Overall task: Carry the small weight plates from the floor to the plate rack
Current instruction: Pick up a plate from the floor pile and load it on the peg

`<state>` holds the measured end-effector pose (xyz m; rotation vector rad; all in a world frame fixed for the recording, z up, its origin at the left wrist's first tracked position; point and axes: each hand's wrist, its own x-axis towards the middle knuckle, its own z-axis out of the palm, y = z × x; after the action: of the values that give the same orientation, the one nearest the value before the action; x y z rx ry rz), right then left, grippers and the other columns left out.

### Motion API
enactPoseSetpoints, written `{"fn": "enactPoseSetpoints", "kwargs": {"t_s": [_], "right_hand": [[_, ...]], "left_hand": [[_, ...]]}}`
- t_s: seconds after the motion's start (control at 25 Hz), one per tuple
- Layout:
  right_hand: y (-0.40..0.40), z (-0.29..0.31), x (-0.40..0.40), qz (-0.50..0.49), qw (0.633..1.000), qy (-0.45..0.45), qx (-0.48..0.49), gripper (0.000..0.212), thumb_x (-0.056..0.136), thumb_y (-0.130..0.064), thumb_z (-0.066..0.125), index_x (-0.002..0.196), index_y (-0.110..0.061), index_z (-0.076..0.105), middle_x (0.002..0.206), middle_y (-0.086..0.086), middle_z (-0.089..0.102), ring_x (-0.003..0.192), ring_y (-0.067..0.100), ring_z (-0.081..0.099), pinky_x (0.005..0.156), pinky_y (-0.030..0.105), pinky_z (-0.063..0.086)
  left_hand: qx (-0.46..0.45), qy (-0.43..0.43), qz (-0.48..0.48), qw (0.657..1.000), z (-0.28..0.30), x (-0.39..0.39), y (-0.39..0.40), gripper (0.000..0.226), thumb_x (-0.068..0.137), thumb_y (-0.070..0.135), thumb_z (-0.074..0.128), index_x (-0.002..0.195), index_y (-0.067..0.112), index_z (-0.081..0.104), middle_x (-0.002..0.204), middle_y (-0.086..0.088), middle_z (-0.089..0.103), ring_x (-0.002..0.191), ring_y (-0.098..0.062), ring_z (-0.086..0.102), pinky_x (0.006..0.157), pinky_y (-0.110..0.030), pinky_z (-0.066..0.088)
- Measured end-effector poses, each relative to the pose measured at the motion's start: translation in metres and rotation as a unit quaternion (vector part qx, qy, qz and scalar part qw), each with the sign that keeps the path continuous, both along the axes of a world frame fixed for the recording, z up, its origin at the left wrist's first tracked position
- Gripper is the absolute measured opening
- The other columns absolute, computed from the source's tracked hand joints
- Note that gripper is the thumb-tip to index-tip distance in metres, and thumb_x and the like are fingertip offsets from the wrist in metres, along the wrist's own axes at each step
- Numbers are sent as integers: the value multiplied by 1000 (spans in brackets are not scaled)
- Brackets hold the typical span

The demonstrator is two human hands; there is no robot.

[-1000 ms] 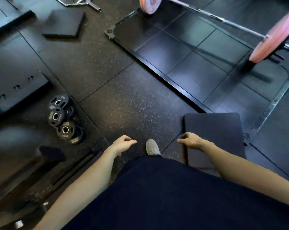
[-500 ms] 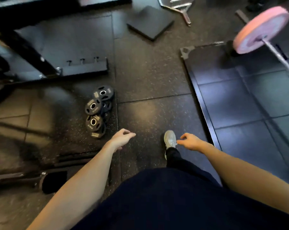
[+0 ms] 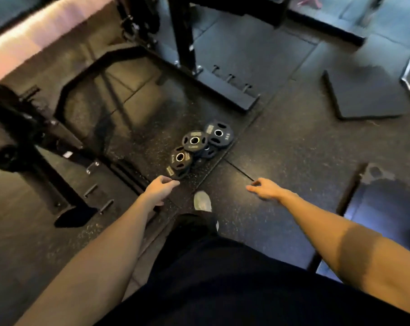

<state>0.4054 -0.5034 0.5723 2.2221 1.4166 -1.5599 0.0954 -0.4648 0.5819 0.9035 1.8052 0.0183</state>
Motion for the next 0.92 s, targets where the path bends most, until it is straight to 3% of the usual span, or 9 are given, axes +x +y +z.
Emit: {"fn": "enactPoseSetpoints", "kwargs": {"t_s": [0.08, 0.16, 0.36, 0.52, 0.56, 0.68, 0.84, 0.92], "right_hand": [[57, -3, -8, 41, 999, -1, 11, 47, 95, -36, 53, 113, 7, 61, 114, 27, 64, 98, 34, 63, 88, 38, 46], [114, -8, -18, 56, 998, -9, 15, 47, 95, -38, 52, 117, 4, 58, 121, 24, 62, 110, 34, 59, 93, 38, 45], [244, -21, -42, 74, 997, -19, -23, 45, 97, -36, 48, 119, 1, 56, 119, 23, 62, 106, 33, 59, 93, 42, 45], [343, -70, -55, 63, 996, -17, -68, 47, 96, -35, 50, 121, 5, 54, 120, 26, 60, 91, 26, 55, 85, 40, 44], [361, -90, -57, 51, 996, -18, -74, 47, 95, -35, 51, 121, 4, 54, 122, 23, 60, 97, 27, 56, 88, 40, 45], [418, -190, -67, 28, 995, -26, -87, 45, 95, -38, 51, 123, -2, 54, 126, 15, 57, 111, 31, 56, 96, 43, 45], [473, -350, -80, 25, 993, -7, -117, 51, 95, -42, 48, 129, -5, 47, 115, 8, 55, 100, 26, 53, 84, 37, 41], [489, -415, -87, 13, 992, -5, -126, 58, 96, -45, 47, 139, -6, 38, 122, 9, 53, 106, 27, 53, 83, 35, 39]], "left_hand": [[0, -8, 26, 1000, -12, -9, 35, 40, 89, 46, 61, 122, 25, 52, 118, -2, 53, 115, -23, 53, 89, -39, 50], [2, -14, 36, 999, -27, -14, 81, 44, 88, 46, 62, 125, 24, 51, 121, -4, 54, 115, -24, 53, 87, -39, 50], [-30, -35, 40, 998, -56, -28, 205, 46, 88, 45, 60, 127, 23, 50, 121, -3, 53, 113, -24, 53, 89, -40, 51], [-48, -23, 70, 996, -109, -39, 292, 38, 88, 42, 61, 119, 23, 54, 110, -4, 59, 91, -19, 57, 85, -38, 53], [-50, -22, 73, 996, -130, -40, 308, 36, 87, 42, 61, 117, 23, 55, 109, -6, 60, 89, -19, 58, 85, -38, 53], [-73, -17, 69, 995, -222, -41, 357, 36, 87, 41, 60, 117, 24, 54, 114, -9, 63, 105, -29, 61, 88, -40, 50], [-70, 16, 41, 997, -365, -38, 415, 40, 94, 35, 53, 130, 19, 49, 114, -6, 61, 110, -28, 58, 86, -36, 43], [-45, 38, 17, 998, -422, -36, 440, 42, 95, 31, 50, 134, 18, 46, 105, -2, 60, 109, -26, 57, 86, -34, 41]]}}
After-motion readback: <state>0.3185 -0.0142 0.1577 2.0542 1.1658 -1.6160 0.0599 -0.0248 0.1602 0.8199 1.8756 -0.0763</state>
